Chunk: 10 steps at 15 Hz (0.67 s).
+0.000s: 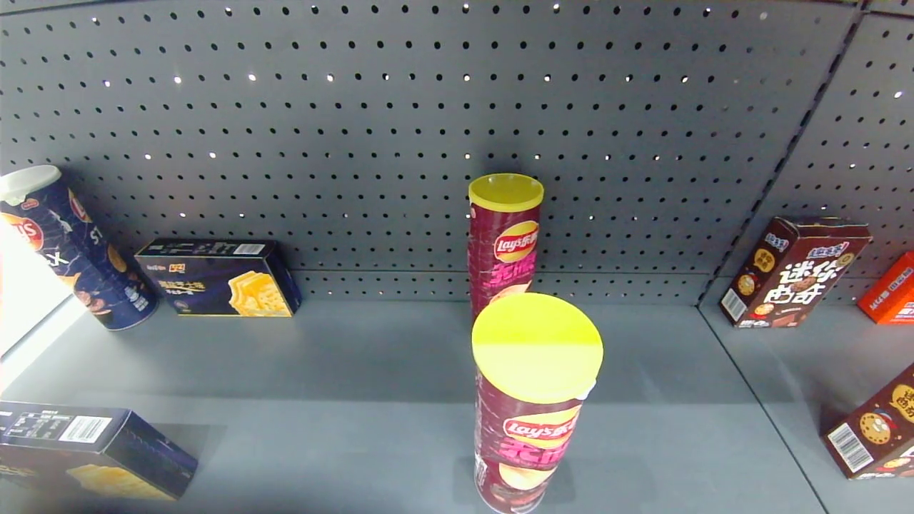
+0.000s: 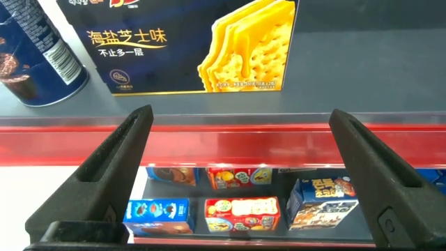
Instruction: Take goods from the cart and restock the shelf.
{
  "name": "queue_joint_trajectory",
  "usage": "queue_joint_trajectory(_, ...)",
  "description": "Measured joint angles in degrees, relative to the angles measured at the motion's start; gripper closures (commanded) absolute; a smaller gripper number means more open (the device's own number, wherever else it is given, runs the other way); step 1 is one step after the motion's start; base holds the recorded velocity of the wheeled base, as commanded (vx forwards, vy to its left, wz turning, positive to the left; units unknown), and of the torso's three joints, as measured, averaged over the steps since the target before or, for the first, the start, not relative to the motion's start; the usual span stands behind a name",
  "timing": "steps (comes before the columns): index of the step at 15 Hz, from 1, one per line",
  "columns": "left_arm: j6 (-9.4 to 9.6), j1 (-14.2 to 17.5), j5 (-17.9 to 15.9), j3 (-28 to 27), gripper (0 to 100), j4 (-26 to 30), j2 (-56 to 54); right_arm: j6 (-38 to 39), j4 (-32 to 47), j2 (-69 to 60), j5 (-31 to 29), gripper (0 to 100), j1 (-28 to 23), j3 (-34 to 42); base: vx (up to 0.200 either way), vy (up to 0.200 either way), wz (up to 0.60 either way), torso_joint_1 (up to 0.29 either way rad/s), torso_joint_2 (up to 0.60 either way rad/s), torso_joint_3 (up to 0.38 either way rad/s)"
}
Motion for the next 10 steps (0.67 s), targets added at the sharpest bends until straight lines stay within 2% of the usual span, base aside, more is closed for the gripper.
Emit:
queue_joint_trajectory(4,-0.06,0.0,-0.1,0.0,0,0.0,-0.3,1.4,-0.8,-2.8,-2.1,0,-0.1,0.9,0.0,0.0,0.0,0.0,0.0,0.0)
queue_joint_trajectory(7,1.58,0.0,0.4,0.0,0,0.0,-0.4,1.7,-0.8,-3.3,-3.4,0,-0.2,1.0,0.0,0.0,0.0,0.0,0.0,0.0)
queue_joint_trajectory(10,1.74,0.1,0.4,0.0,0,0.1,-0.4,1.8,-0.7,-3.4,-3.4,0,-0.2,1.0,0.0,0.0,0.0,0.0,0.0,0.0)
